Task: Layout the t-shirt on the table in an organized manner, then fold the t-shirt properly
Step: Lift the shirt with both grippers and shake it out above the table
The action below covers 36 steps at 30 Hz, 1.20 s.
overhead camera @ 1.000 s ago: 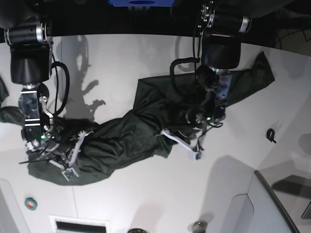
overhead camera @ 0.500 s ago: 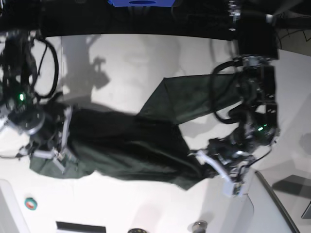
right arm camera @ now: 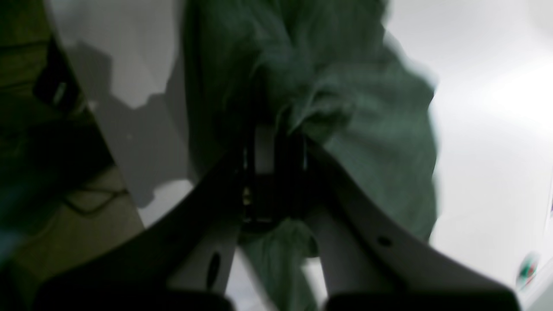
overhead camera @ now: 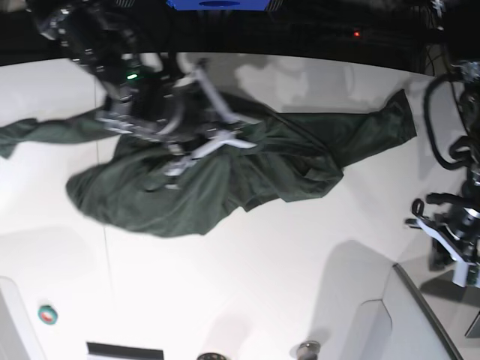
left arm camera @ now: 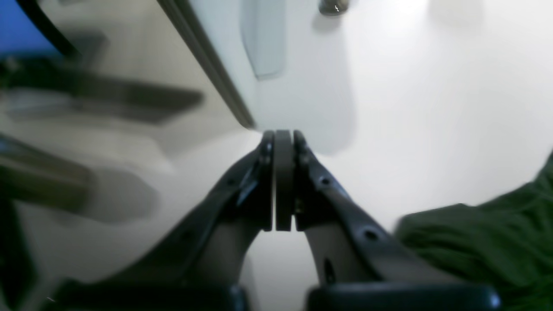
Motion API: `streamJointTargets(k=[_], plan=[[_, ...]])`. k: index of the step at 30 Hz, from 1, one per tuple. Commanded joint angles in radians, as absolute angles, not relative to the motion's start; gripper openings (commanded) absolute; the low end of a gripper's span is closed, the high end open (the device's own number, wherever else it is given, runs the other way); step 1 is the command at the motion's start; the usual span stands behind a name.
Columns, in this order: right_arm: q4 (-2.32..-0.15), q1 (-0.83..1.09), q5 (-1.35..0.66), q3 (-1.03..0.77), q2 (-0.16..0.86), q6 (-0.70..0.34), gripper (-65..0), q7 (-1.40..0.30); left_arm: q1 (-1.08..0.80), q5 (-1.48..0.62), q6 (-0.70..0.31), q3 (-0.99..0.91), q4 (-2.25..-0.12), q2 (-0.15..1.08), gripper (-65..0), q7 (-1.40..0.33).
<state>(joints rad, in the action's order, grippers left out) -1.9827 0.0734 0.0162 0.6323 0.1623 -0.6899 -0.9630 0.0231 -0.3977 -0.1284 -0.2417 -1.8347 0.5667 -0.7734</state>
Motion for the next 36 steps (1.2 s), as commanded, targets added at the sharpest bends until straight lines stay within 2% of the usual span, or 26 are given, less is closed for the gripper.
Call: streamJointTargets(k=[1, 3, 6, 11, 18, 21, 25, 26, 30, 31, 36], plan=[[-2.000, 0.053, 0.005, 0.648, 0.131, -0.690, -62.3, -0.937, 0.035, -0.397, -0.119, -0.252, -1.845, 0.608, -65.0, -0.759], [-1.995, 0.028, 0.018, 0.662, 0.073, -0.650, -62.3, -0.938, 0.027, -0.404, -0.119, -0.246, -1.844, 0.636, -65.0, -0.760], [-1.968, 0.015, 0.085, 0.659, 0.041, -0.628, -62.3, -0.938, -0.024, -0.404, -0.119, -0.208, -1.842, 0.587, -65.0, -0.759], [-1.965, 0.033, 0.099, 0.641, 0.093, -0.627, -62.3, -0.937, -0.045, -0.360, -0.119, -0.070, -1.782, 0.412, -65.0, -0.754], [-1.963, 0.093, 0.099, 0.530, 0.111, -0.627, -62.3, -0.931, -0.024, -0.120, -0.122, -0.033, -1.661, 0.249, -65.0, -0.751], [-1.963, 0.105, 0.097, 0.490, 0.111, -0.628, -62.3, -0.931, -0.016, -0.073, -0.122, -0.013, -1.624, 0.231, -65.0, -0.750], [-1.962, 0.105, 0.097, 0.475, 0.136, -0.628, -62.3, -0.931, 0.001, -0.065, -0.124, 0.028, -1.561, 0.265, -65.0, -0.697], [-1.962, 0.105, 0.097, 0.475, 0.137, -0.628, -62.3, -0.931, 0.002, -0.071, -0.124, 0.036, -1.550, 0.275, -59.7, -0.700], [-1.960, 0.104, 0.097, 0.475, 0.139, -0.628, -62.3, -0.931, -0.013, -0.073, -0.124, 0.042, -1.544, 0.272, -26.8, -0.711], [-1.960, 0.104, 0.097, 0.475, 0.139, -0.628, -62.3, -0.931, -0.015, -0.073, -0.124, 0.042, -1.544, 0.271, -24.0, -0.734], [-1.960, 0.104, 0.097, 0.475, 0.139, -0.628, -62.3, -0.931, -0.013, -0.140, -0.124, 0.051, -1.537, 0.282, -23.7, -0.762]])
